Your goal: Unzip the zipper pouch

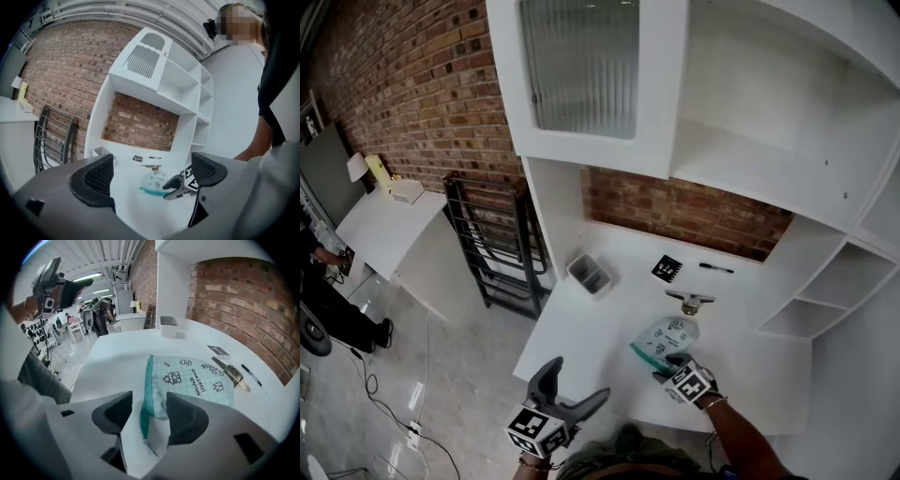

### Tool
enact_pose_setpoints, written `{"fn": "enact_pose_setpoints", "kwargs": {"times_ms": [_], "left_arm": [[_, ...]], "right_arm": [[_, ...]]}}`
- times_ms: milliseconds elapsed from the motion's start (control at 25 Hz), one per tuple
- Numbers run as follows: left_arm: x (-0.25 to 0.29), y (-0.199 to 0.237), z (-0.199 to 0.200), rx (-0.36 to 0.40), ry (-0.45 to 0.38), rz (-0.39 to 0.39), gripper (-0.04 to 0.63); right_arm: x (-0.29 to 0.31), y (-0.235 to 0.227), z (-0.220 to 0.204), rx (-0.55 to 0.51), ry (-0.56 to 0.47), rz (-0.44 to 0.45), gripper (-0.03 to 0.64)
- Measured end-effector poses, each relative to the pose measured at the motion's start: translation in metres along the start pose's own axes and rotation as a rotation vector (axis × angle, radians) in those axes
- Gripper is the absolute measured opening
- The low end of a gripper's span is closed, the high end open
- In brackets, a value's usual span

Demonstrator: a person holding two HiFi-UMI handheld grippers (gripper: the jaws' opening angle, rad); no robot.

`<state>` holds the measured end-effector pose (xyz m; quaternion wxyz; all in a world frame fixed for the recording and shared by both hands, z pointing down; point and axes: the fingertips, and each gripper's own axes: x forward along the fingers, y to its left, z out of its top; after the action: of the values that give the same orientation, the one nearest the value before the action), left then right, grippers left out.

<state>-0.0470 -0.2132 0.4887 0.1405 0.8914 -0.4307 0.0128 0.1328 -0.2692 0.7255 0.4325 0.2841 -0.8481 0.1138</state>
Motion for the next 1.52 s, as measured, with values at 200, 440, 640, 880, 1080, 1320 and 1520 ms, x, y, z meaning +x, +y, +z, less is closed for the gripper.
{"fn": "enact_pose_setpoints", "kwargs": {"times_ms": [200, 440, 640, 880, 1080, 1320, 1520], "left_arm": [[0.008, 0.006, 0.005, 0.018, 0.010, 0.003, 0.520], [0.012, 0.005, 0.002, 0.012, 0.024, -0.001, 0.520], [0.013, 0.000, -0.002, 0.027, 0.035, -0.018, 0.520], [0.014, -0.006, -0.012, 0.024, 0.053, -0.059, 0.518], [0.020, -0.028, -0.021, 0.035, 0.073, -0.156, 0.503], [0.022, -0.040, -0.020, 0.067, 0.067, -0.218, 0.503], [0.018, -0.045, -0.024, 0.035, 0.068, -0.281, 0.503]], "right_arm": [[0.005, -0.009, -0.005, -0.001, 0.034, 0.020, 0.169], [0.007, -0.002, -0.003, -0.024, 0.055, 0.059, 0.061], [-0.008, -0.007, 0.013, 0.047, -0.006, 0.099, 0.049], [-0.068, -0.016, 0.049, 0.071, -0.142, 0.158, 0.048], [-0.115, -0.018, 0.065, 0.060, -0.237, 0.196, 0.048], [-0.151, 0.006, 0.066, -0.025, -0.271, 0.276, 0.046], [-0.179, 0.041, 0.076, -0.071, -0.319, 0.383, 0.046]]}}
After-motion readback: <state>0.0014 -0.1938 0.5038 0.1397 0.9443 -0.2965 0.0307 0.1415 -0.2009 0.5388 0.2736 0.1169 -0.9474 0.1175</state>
